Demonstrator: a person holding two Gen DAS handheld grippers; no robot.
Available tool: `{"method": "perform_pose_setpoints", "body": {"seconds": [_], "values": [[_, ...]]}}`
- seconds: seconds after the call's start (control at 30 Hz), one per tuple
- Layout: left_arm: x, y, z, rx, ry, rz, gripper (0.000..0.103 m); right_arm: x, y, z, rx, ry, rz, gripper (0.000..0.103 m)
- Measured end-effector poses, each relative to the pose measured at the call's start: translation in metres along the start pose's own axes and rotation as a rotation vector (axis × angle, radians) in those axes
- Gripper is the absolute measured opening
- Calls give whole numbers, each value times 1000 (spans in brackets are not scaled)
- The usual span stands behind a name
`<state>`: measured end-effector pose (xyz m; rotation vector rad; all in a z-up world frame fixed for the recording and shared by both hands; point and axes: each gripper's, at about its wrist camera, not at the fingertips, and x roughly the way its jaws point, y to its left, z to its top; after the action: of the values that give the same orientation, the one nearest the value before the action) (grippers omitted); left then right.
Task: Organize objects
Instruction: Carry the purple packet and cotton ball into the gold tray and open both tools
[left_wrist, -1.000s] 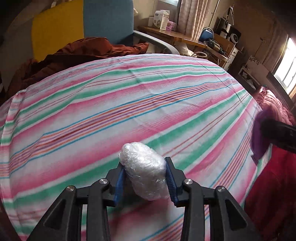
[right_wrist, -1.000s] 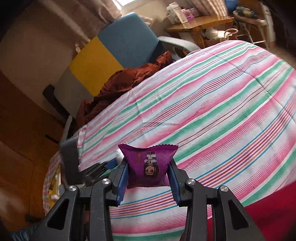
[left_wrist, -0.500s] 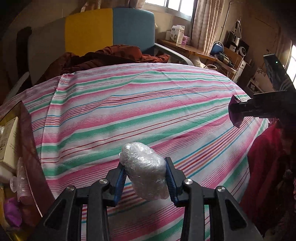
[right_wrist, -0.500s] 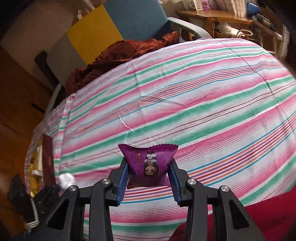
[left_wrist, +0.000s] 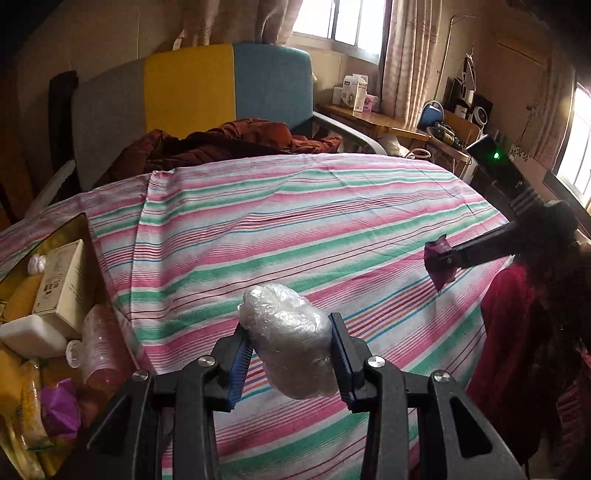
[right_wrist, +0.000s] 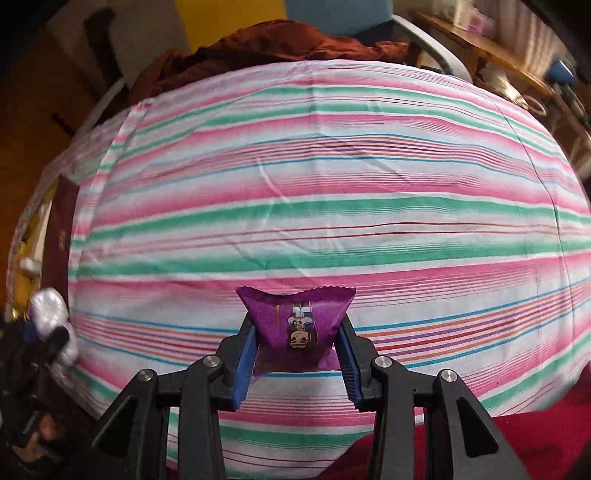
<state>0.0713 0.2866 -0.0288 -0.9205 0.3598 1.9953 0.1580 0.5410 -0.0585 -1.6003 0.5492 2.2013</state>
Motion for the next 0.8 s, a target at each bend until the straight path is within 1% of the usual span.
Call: {"method": "perform_pose_setpoints", "body": {"seconds": [0.1,0.17,0.37,0.63,0.67,0.7,0.73,0.8], "values": [[-8,2,-2,-3,-10,5,39,2,14,-4,-64,19,-31,42],[-13,4,-5,-8,-14,4,40,4,22,-7,-94,34,-37,42],[-26,6,-11,-9,-28,11,40,11,35,-14,-141,79,-62,42],[-37,12,-16,-35,-44,-6,40,22,57,-20,-206,125,-70,42],[-40,14,-18,-39,-47,-9,40,26,63,-22,-227,128,-74,42],[-42,16,-19,-44,-49,-10,40,28,69,-23,-249,136,-101,42],[-44,18,-20,-50,-51,-10,40,23,73,-23,-258,109,-111,41],[-49,26,-23,-70,-56,-9,40,20,76,-23,-251,86,-78,40]]}}
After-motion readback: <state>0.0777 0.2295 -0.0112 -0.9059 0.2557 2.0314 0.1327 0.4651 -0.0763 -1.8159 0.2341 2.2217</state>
